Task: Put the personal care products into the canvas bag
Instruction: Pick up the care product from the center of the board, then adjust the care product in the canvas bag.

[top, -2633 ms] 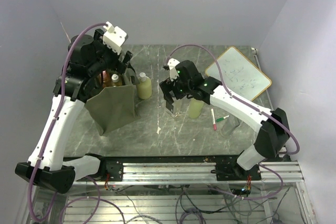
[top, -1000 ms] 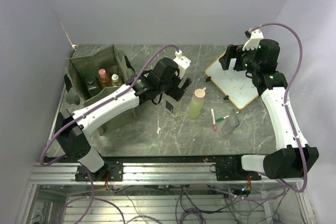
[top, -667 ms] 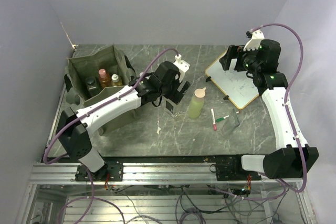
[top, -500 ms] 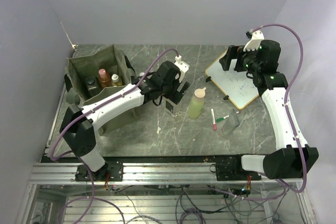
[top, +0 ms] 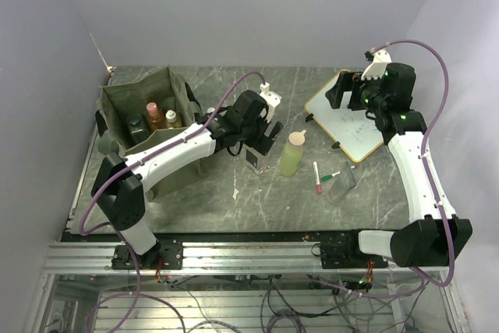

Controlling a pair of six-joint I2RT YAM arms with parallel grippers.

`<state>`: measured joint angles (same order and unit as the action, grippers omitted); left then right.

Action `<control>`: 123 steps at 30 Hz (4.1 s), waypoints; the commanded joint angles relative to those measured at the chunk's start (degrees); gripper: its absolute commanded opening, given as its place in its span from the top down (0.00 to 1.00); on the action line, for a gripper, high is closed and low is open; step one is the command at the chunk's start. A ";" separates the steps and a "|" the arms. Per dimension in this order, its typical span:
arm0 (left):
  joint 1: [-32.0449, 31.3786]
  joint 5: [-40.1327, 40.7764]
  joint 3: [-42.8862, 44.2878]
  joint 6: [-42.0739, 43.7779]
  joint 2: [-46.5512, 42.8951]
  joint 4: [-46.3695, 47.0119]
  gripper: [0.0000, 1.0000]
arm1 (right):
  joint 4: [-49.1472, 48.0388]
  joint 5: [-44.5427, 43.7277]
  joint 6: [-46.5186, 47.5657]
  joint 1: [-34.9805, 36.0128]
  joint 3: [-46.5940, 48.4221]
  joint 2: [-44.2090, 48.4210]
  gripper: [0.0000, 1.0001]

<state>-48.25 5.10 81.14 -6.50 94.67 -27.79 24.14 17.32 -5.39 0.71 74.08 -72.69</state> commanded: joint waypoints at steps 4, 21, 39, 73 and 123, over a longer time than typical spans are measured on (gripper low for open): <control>0.70 -4.58 -0.61 -1.21 -0.07 2.67 0.01 | -1.01 0.96 -0.54 -0.61 -1.54 1.79 0.04; 0.90 -2.50 -4.64 1.23 0.14 2.91 0.01 | -1.27 2.23 -1.46 -1.14 -1.81 1.33 0.05; 0.81 -1.70 -0.13 1.06 3.96 3.92 0.12 | -1.43 2.37 -1.37 -1.67 -2.97 1.98 0.05; 9.20 -35.96 23.70 38.69 -5.59 -17.45 0.93 | -0.94 4.28 0.36 -1.67 2.76 -2.68 0.08; 58.75 -54.47 26.03 36.59 -25.90 -24.73 0.93 | -0.54 4.92 5.38 11.62 12.87 -11.37 0.09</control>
<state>9.69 -48.01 107.77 25.58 69.69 -54.52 23.90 21.39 -1.93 10.04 84.64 -83.18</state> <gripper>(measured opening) 0.839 0.908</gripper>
